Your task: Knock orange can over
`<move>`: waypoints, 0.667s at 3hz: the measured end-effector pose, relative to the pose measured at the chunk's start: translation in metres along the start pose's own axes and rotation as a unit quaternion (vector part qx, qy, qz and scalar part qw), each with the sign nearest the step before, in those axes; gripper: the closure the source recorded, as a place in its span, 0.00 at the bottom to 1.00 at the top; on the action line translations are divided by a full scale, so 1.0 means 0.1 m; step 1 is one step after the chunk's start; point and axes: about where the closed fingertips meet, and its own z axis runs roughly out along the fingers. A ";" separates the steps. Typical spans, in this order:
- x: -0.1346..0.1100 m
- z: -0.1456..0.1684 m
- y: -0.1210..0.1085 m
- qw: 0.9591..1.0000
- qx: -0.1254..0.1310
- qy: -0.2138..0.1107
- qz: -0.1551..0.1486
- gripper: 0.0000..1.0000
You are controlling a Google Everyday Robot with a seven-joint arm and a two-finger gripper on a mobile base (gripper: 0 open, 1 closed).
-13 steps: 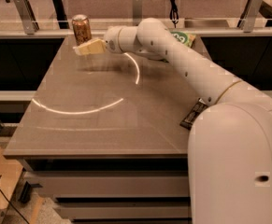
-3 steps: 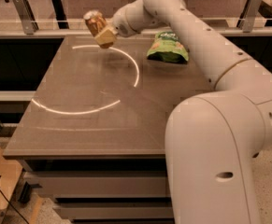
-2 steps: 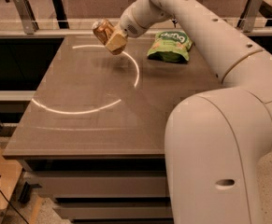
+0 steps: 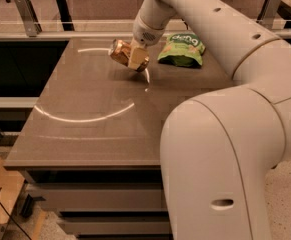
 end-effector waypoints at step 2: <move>0.14 -0.06 0.22 0.992 -0.020 0.098 -0.074 0.00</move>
Offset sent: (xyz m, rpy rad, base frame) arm -0.0373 -0.0204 0.0013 -0.3341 -0.0315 0.1273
